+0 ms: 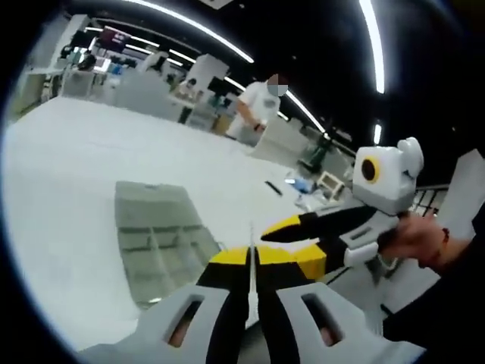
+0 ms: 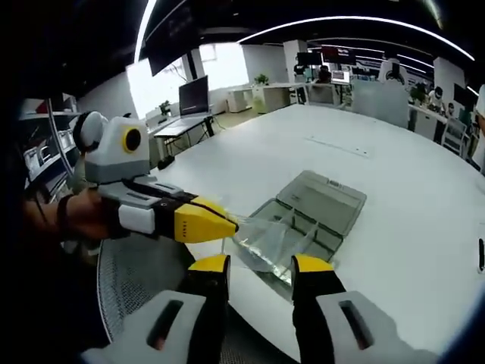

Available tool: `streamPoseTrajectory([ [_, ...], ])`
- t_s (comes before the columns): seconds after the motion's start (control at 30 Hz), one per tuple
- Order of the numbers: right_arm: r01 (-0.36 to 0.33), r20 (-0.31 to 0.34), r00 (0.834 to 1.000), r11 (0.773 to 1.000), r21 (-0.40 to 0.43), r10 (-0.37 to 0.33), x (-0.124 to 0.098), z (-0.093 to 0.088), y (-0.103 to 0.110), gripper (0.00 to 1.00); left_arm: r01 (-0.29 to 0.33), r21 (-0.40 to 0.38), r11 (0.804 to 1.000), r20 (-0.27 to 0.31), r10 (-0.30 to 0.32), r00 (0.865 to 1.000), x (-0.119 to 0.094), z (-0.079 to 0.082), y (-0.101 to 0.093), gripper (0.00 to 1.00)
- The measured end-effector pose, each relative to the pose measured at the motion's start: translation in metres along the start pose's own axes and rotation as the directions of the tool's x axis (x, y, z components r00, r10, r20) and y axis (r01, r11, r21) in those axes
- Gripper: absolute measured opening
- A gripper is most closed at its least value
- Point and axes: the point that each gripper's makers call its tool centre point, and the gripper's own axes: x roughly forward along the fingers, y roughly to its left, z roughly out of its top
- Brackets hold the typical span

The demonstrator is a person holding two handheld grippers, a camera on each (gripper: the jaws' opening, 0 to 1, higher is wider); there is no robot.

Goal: Insert the divider into the dual guide fixture by aligning both edges with the guide slots and pushing it downward to the bottom, including one-sided entry, uneven engagement, binding, and posture correction.

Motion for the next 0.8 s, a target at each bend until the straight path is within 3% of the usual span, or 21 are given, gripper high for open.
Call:
streamPoseTrajectory([
  [0.1,-0.01,-0.012,1.0,1.0,-0.006,0.01,-0.001,-0.001,0.0,0.27,-0.005,0.015,1.0,-0.04,0.006,0.999,-0.001,-0.009,0.002,0.0],
  [0.27,-0.032,-0.022,0.999,0.999,-0.041,0.031,-0.002,-0.003,0.001,0.27,0.002,0.054,0.999,-0.056,0.001,0.998,-0.002,-0.013,-0.001,0.0],
  [0.5,-0.062,-0.038,0.997,0.998,-0.025,0.062,-0.003,-0.008,0.001,0.27,0.0,0.098,0.995,-0.087,0.009,0.996,-0.005,-0.019,-0.002,0.0],
  [0.57,-0.074,-0.053,0.996,0.995,-0.072,0.07,-0.004,-0.01,0.003,0.28,0.004,0.108,0.994,-0.104,0.007,0.995,-0.006,-0.023,-0.003,0.0],
  [0.67,-0.091,-0.074,0.993,0.994,-0.062,0.087,-0.002,-0.016,0.004,0.27,0.057,0.122,0.991,-0.131,-0.04,0.991,-0.007,-0.029,-0.011,0.0],
  [0.8,-0.11,-0.064,0.992,0.992,-0.06,0.106,-0.004,-0.016,0.008,0.27,0.062,0.136,0.989,-0.139,-0.043,0.989,-0.007,-0.031,-0.014,0.0],
])
